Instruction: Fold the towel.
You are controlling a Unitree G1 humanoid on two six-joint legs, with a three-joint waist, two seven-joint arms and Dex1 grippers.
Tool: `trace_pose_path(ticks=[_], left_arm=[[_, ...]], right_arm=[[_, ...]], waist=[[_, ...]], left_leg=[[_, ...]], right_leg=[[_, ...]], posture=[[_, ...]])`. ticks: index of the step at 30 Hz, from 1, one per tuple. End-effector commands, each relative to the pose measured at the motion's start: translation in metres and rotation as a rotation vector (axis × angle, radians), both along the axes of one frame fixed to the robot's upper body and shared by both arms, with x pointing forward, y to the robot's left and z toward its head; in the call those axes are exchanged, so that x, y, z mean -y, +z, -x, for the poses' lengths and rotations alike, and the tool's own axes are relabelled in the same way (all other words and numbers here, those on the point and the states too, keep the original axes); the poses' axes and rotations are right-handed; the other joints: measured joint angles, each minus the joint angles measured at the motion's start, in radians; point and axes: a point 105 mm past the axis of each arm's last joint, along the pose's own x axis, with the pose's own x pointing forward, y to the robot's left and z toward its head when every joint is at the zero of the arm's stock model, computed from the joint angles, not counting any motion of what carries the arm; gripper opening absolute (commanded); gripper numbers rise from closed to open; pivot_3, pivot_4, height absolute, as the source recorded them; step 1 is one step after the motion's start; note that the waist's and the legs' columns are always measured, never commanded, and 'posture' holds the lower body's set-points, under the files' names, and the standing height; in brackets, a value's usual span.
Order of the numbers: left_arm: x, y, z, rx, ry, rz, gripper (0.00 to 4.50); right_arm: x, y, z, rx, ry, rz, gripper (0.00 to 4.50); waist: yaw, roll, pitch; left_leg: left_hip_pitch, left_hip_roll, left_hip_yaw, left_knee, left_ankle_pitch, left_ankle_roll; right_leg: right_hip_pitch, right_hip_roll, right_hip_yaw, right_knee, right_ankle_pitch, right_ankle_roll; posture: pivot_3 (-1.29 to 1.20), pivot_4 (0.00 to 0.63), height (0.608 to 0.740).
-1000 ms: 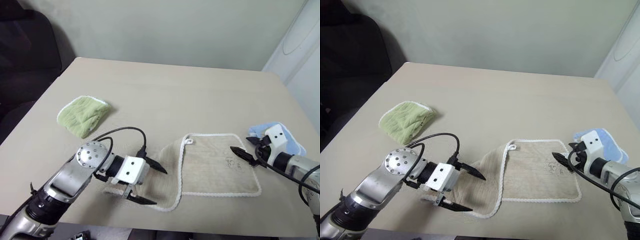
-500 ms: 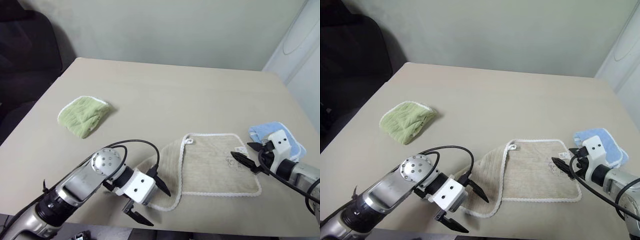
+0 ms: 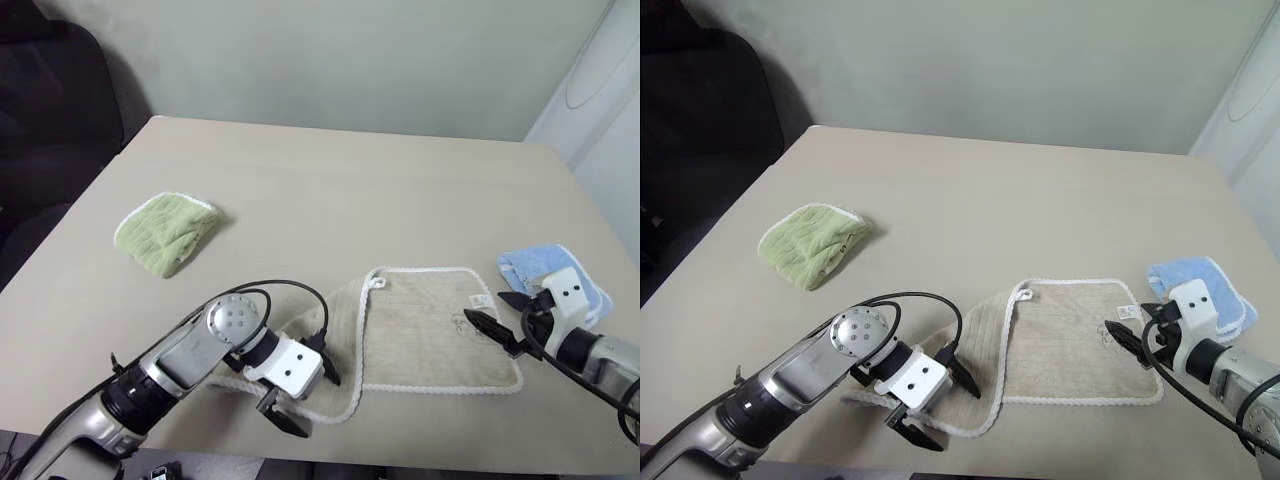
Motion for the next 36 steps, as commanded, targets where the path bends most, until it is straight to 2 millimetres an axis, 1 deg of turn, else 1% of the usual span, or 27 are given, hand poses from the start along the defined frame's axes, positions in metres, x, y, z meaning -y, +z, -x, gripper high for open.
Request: trace_pose_path(ticks=[1, 3, 4, 8, 10, 11, 13, 19, 25, 27, 30, 32, 36], left_arm=[[-0.004, -0.007, 0.015, -0.043, -0.062, -0.04, 4.14], [-0.004, -0.007, 0.016, -0.048, -0.047, -0.037, 3.66], [-0.004, -0.006, 0.017, -0.056, -0.041, -0.031, 3.19], [-0.002, -0.004, 0.017, -0.069, -0.014, -0.011, 1.82], [-0.003, -0.004, 0.016, -0.071, -0.006, -0.008, 1.01], [-0.003, -0.004, 0.016, -0.071, -0.005, -0.008, 0.74], [-0.004, -0.004, 0.017, -0.072, -0.003, -0.009, 0.02], [-0.002, -0.004, 0.012, -0.055, 0.041, 0.014, 0.02], [0.004, 0.006, 0.001, -0.038, 0.097, 0.082, 0.02], [0.005, 0.009, 0.001, -0.057, 0.101, 0.093, 0.02], [0.003, 0.01, 0.004, -0.07, 0.09, 0.086, 0.69], [0.003, 0.011, 0.005, -0.067, 0.085, 0.087, 1.33], [0.001, 0.015, 0.006, -0.032, 0.06, 0.091, 2.82]], right_arm=[[0.0, 0.013, 0.003, 0.045, -0.004, 0.007, 4.5], [-0.001, 0.013, 0.004, 0.042, -0.001, 0.006, 4.5], [-0.001, 0.012, 0.004, 0.04, -0.001, 0.006, 4.5], [-0.002, 0.012, 0.004, 0.035, 0.001, 0.002, 4.5], [-0.003, 0.011, 0.005, 0.031, 0.003, 0.001, 4.5], [-0.004, 0.011, 0.005, 0.03, 0.004, 0.0, 4.5], [-0.004, 0.011, 0.005, 0.028, 0.006, 0.001, 4.5], [-0.005, 0.011, 0.006, 0.023, 0.006, 0.002, 4.5], [-0.005, 0.012, 0.007, 0.02, 0.004, 0.002, 4.5], [-0.005, 0.012, 0.007, 0.018, 0.003, 0.003, 4.5], [-0.005, 0.011, 0.007, 0.016, 0.004, 0.003, 4.5], [-0.005, 0.011, 0.007, 0.016, 0.005, 0.002, 4.5], [-0.005, 0.01, 0.007, 0.013, 0.003, 0.001, 4.5]], waist=[[0.0, 0.001, -0.001], [-0.001, 0.002, -0.001], [-0.001, 0.001, -0.001], [-0.001, 0.002, -0.002], [-0.001, 0.002, -0.002], [-0.001, 0.002, -0.002], [-0.001, 0.002, -0.002], [-0.002, 0.003, -0.002], [0.0, 0.003, -0.002], [0.0, 0.003, -0.002], [0.0, 0.003, -0.002], [-0.001, 0.003, -0.002], [0.0, 0.003, -0.002]], left_leg=[[0.0, 0.0, 0.0, 0.0, 0.0, 0.0], [0.0, 0.0, 0.0, 0.0, 0.0, 0.0], [0.0, 0.0, 0.0, 0.0, 0.0, 0.0], [0.0, 0.0, 0.0, 0.0, -0.001, 0.0], [0.0, 0.0, 0.0, -0.001, -0.001, 0.0], [0.0, 0.0, 0.0, -0.001, -0.001, 0.0], [0.0, 0.0, 0.0, -0.001, -0.001, 0.0], [0.0, 0.0, 0.0, -0.001, -0.001, 0.0], [-0.001, 0.0, 0.0, 0.0, -0.001, 0.0], [-0.001, 0.0, 0.0, 0.0, -0.001, 0.0], [-0.001, 0.0, 0.0, 0.0, -0.001, 0.0], [-0.001, 0.0, 0.0, 0.0, -0.001, 0.0], [-0.001, 0.0, 0.0, 0.0, -0.001, 0.0]], right_leg=[[0.0, 0.0, 0.0, 0.0, 0.0, 0.0], [0.0, 0.0, 0.0, 0.0, 0.0, 0.0], [0.0, 0.0, 0.0, 0.0, 0.0, 0.001], [0.0, 0.0, 0.0, 0.0, 0.0, 0.001], [0.0, 0.0, 0.0, 0.0, 0.0, 0.001], [0.0, 0.0, 0.0, 0.0, 0.0, 0.001], [-0.001, 0.0, 0.0, 0.0, 0.0, 0.001], [0.0, 0.0, 0.0, 0.0, 0.0, 0.001], [-0.001, 0.0, 0.0, 0.0, 0.0, 0.001], [-0.001, 0.0, 0.0, 0.0, 0.0, 0.001], [-0.001, 0.0, 0.0, 0.0, 0.0, 0.001], [-0.001, 0.0, 0.0, 0.0, 0.0, 0.001], [-0.001, 0.0, 0.0, 0.0, 0.0, 0.001]], posture=[[0.0, 0.15, 0.74], [0.0, 0.15, 0.74], [0.0, 0.15, 0.74], [0.0, 0.15, 0.74], [0.0, 0.15, 0.74], [0.0, 0.15, 0.74], [0.0, 0.15, 0.74], [0.0, 0.15, 0.74], [0.0, 0.15, 0.74], [0.0, 0.15, 0.74], [0.0, 0.15, 0.74], [0.0, 0.15, 0.74], [0.0, 0.15, 0.74]])
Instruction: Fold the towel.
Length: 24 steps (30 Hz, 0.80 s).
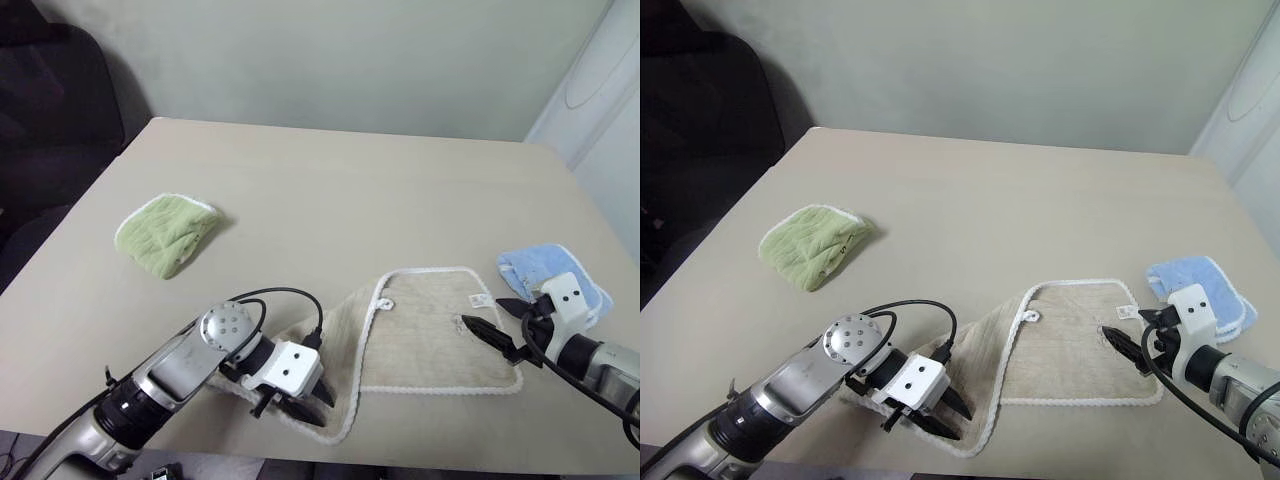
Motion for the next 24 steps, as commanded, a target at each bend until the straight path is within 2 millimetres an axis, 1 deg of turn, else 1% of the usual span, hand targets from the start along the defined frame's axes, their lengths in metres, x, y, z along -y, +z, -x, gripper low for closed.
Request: trace_pose_path(ticks=[1, 6, 8, 11, 17, 19, 22, 24], left_arm=[[0.001, 0.012, 0.004, 0.05, -0.052, 0.026, 3.13], [0.001, 0.012, 0.02, 0.036, -0.139, 0.012, 3.13], [0.002, 0.011, 0.022, 0.041, -0.15, 0.004, 3.13], [0.001, 0.002, 0.025, 0.062, -0.188, -0.028, 3.13], [0.001, -0.017, 0.017, 0.161, -0.237, -0.095, 3.13], [0.0, -0.022, 0.014, 0.18, -0.238, -0.107, 3.13], [0.001, -0.023, 0.012, 0.177, -0.233, -0.102, 3.13], [0.001, -0.023, 0.01, 0.176, -0.23, -0.101, 3.13]], right_arm=[[0.001, 0.011, 0.0, 0.048, -0.004, 0.019, 4.5], [-0.001, 0.01, 0.001, 0.043, -0.002, 0.019, 4.5], [-0.001, 0.01, 0.001, 0.042, -0.002, 0.019, 4.5], [-0.002, 0.01, 0.002, 0.041, -0.001, 0.018, 4.5], [-0.002, 0.01, 0.004, 0.04, -0.007, 0.017, 4.5], [-0.002, 0.01, 0.004, 0.041, -0.008, 0.016, 4.5], [-0.002, 0.01, 0.004, 0.042, -0.01, 0.016, 4.5], [-0.002, 0.01, 0.005, 0.042, -0.011, 0.016, 4.5]], waist=[[0.0, 0.0, 0.0], [0.0, 0.0, 0.0], [0.0, 0.0, 0.0], [0.0, 0.0, 0.0], [0.001, 0.0, 0.0], [0.001, 0.002, -0.001], [0.003, 0.008, -0.005], [0.004, 0.009, -0.005]], left_leg=[[0.0, 0.0, 0.0, 0.0, 0.0, 0.0], [0.0, 0.0, 0.0, 0.0, 0.0, 0.0], [0.0, 0.0, 0.0, 0.0, 0.0, 0.0], [0.0, 0.0, 0.0, 0.0, 0.0, 0.0], [0.0, 0.0, 0.0, 0.0, 0.0, 0.0], [0.0, 0.0, 0.0, 0.0, -0.001, 0.0], [-0.001, -0.001, 0.0, 0.0, -0.001, 0.001], [-0.001, -0.001, 0.0, 0.0, -0.001, 0.002]], right_leg=[[0.0, 0.0, 0.0, 0.0, 0.0, 0.0], [0.0, 0.0, 0.0, 0.0, 0.0, 0.0], [0.0, 0.0, 0.0, 0.0, 0.0, 0.0], [0.0, 0.0, 0.0, 0.0, 0.0, 0.0], [-0.001, 0.0, 0.0, 0.0, 0.0, 0.0], [0.0, 0.0, 0.001, -0.001, 0.0, 0.0], [0.001, 0.0, 0.001, -0.004, 0.0, 0.0], [0.001, 0.0, 0.002, -0.005, 0.0, 0.0]], posture=[[0.0, 0.15, 0.74], [0.0, 0.15, 0.74], [0.0, 0.15, 0.74], [0.0, 0.15, 0.74], [0.0, 0.15, 0.74], [0.0, 0.15, 0.74], [0.0, 0.15, 0.74], [0.0, 0.15, 0.74]])
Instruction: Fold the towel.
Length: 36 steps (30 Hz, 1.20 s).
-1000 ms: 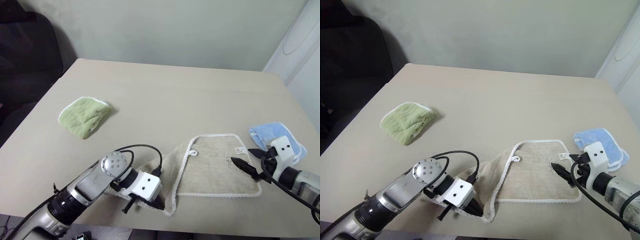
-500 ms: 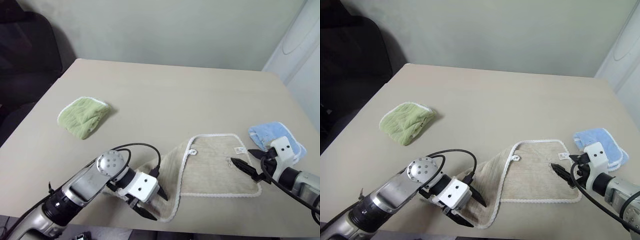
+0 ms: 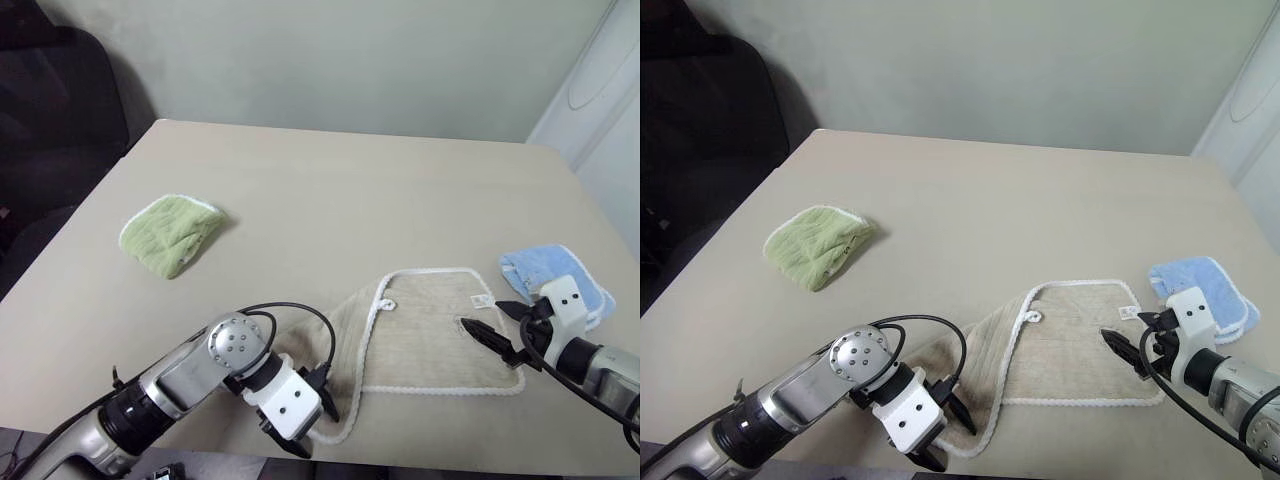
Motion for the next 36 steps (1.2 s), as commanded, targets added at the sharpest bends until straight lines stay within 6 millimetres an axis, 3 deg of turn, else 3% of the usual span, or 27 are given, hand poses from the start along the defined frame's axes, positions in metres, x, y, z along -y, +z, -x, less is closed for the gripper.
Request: trace_pose_path(ticks=[1, 4, 13, 20, 36], left_arm=[[-0.005, -0.01, -0.007, 0.025, 0.023, -0.054, 3.13], [-0.007, -0.011, -0.01, 0.026, 0.027, -0.063, 2.61], [-0.011, -0.008, -0.013, -0.004, 0.054, -0.062, 0.02], [-0.009, 0.002, -0.024, -0.035, 0.15, -0.004, 0.02], [-0.005, 0.011, -0.006, -0.159, 0.179, 0.032, 0.02]], right_arm=[[-0.001, 0.012, 0.001, 0.049, -0.003, 0.01, 4.5], [-0.001, 0.012, 0.001, 0.052, -0.004, 0.009, 4.5], [-0.002, 0.014, -0.002, 0.058, -0.002, 0.004, 4.5], [-0.002, 0.014, -0.003, 0.056, 0.003, 0.005, 4.5], [-0.002, 0.012, 0.001, 0.039, 0.012, 0.003, 4.5]], waist=[[0.0, 0.0, 0.0], [0.001, 0.002, -0.001], [0.005, 0.003, -0.001], [0.004, 0.003, -0.001], [0.0, 0.001, -0.001]], left_leg=[[0.0, 0.0, 0.0, 0.0, 0.0, 0.0], [-0.001, 0.0, 0.0, 0.0, 0.0, 0.0], [-0.004, -0.002, 0.001, 0.0, 0.0, 0.001], [-0.004, -0.002, 0.003, 0.0, 0.0, 0.001], [-0.006, -0.002, 0.005, 0.001, 0.001, 0.003]], right_leg=[[0.0, 0.0, 0.0, 0.0, 0.0, 0.0], [-0.001, 0.0, 0.001, 0.0, 0.0, 0.0], [-0.001, 0.0, 0.007, -0.001, 0.0, 0.0], [-0.002, 0.001, 0.01, -0.001, 0.0, 0.0], [-0.006, 0.002, 0.015, 0.0, 0.001, -0.001]], posture=[[0.0, 0.15, 0.74], [0.0, 0.15, 0.74], [0.0, 0.15, 0.74], [0.0, 0.15, 0.74], [0.0, 0.15, 0.74]])
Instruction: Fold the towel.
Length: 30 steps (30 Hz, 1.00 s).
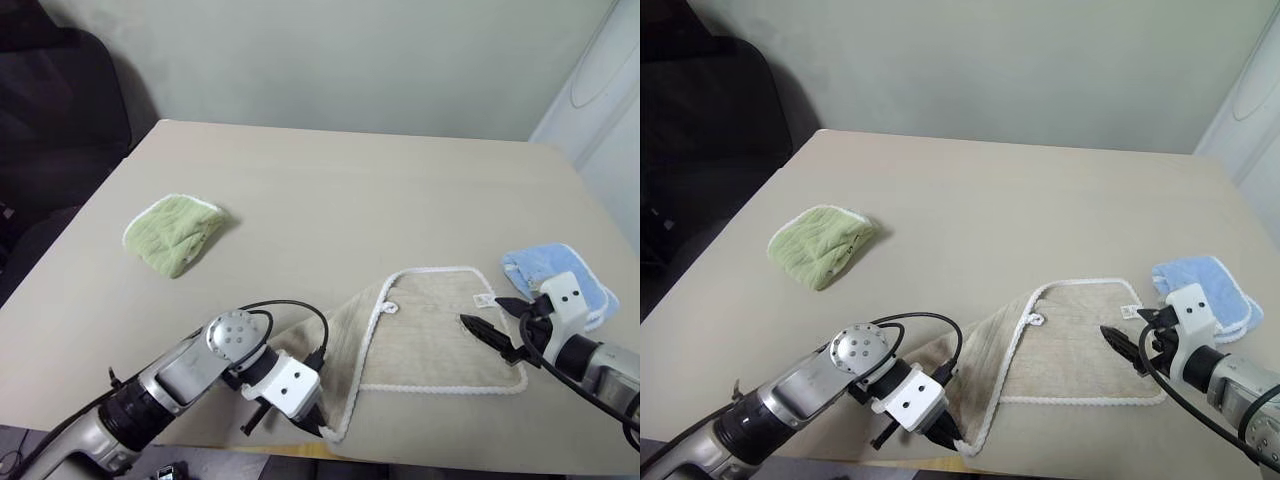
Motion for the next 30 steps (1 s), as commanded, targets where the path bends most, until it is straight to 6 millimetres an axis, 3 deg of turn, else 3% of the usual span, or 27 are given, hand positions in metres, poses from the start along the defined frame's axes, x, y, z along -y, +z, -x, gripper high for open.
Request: trace_pose_path(ticks=[1, 4, 9, 18, 21, 26, 30], left_arm=[[0.0, 0.009, -0.003, 0.017, 0.029, 0.019, 0.02], [0.0, 0.008, -0.004, 0.025, 0.033, 0.015, 0.76], [0.001, 0.006, -0.002, 0.035, 0.033, 0.013, 2.46], [0.001, 0.003, 0.005, 0.022, 0.009, 0.006, 2.46], [0.001, 0.003, 0.006, 0.013, 0.003, 0.006, 1.87], [0.003, 0.006, 0.006, 0.005, 0.004, 0.023, 0.1], [0.004, 0.006, 0.001, 0.032, 0.011, 0.024, 0.04]], right_arm=[[0.0, 0.011, 0.002, 0.036, 0.009, 0.013, 4.5], [0.0, 0.011, 0.003, 0.031, 0.008, 0.014, 4.5], [0.001, 0.011, 0.003, 0.026, 0.008, 0.014, 4.5], [0.0, 0.01, 0.006, 0.017, 0.007, 0.014, 4.5], [0.0, 0.01, 0.006, 0.016, 0.005, 0.014, 4.5], [0.0, 0.01, 0.007, 0.016, 0.0, 0.013, 4.5], [0.0, 0.01, 0.006, 0.018, -0.002, 0.012, 4.5]], waist=[[-0.001, 0.0, 0.0], [-0.002, -0.001, 0.0], [-0.002, -0.001, 0.001], [-0.002, -0.002, 0.0], [-0.003, -0.002, 0.0], [-0.003, -0.002, 0.0], [-0.003, -0.002, 0.0]], left_leg=[[0.0, 0.0, 0.0, 0.0, 0.0, 0.0], [0.0, 0.0, 0.0, 0.0, 0.0, 0.0], [0.0, 0.0, 0.0, 0.0, 0.0, 0.0], [0.002, 0.0, 0.001, 0.0, 0.0, 0.0], [0.002, 0.0, 0.001, 0.0, 0.0, 0.0], [0.002, 0.0, 0.001, 0.0, 0.0, 0.0], [0.002, 0.0, 0.001, 0.0, 0.0, 0.0]], right_leg=[[0.0, 0.0, 0.0, 0.0, 0.0, 0.0], [0.0, 0.0, 0.001, 0.0, 0.0, 0.0], [0.0, 0.0, 0.001, 0.0, 0.0, 0.0], [0.0, 0.0, 0.001, 0.001, 0.0, 0.0], [0.0, 0.0, 0.002, 0.001, 0.0, 0.0], [0.0, 0.0, 0.002, 0.001, 0.0, 0.001], [0.0, 0.0, 0.002, 0.001, 0.0, 0.0]], posture=[[0.0, 0.15, 0.74], [0.0, 0.15, 0.74], [0.0, 0.15, 0.74], [0.0, 0.15, 0.74], [0.0, 0.15, 0.74], [0.0, 0.15, 0.74], [0.0, 0.15, 0.74]])
